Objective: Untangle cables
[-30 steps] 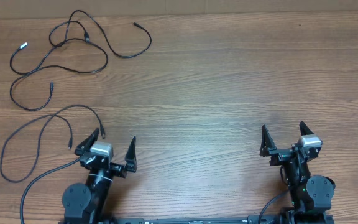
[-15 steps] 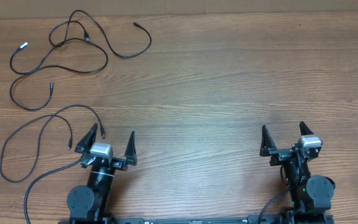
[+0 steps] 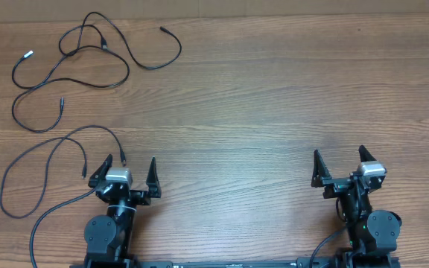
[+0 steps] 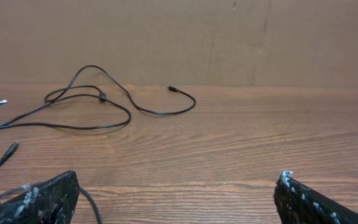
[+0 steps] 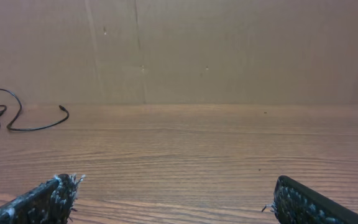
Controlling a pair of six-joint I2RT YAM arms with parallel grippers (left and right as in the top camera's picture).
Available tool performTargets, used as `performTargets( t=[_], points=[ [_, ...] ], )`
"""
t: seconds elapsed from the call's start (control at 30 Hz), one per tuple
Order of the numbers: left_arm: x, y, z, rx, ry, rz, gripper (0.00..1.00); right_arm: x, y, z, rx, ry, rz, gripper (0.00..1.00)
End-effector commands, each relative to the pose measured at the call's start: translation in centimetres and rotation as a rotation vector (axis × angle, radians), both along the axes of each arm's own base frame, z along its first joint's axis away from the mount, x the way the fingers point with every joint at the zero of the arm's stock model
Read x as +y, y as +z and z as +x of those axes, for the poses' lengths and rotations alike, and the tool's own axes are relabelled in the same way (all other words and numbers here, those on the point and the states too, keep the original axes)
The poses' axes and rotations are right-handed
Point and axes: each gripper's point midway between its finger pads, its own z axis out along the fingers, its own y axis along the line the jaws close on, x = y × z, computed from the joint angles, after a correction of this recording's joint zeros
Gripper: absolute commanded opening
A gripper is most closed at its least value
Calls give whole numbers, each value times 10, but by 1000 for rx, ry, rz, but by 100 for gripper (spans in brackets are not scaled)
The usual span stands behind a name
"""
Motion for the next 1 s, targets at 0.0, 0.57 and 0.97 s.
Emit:
performTargets(
  t=[0.0, 0.57, 0.97],
  points=[
    [7, 0, 0, -2, 41, -22, 100, -3, -1, 0, -5, -14, 5, 100],
    [23, 0, 0, -3, 113, -14, 100, -3, -1, 0, -5, -14, 5, 100],
    [17, 0, 0, -6, 86, 61, 100, -3, -1, 0, -5, -14, 5, 100]
  ],
)
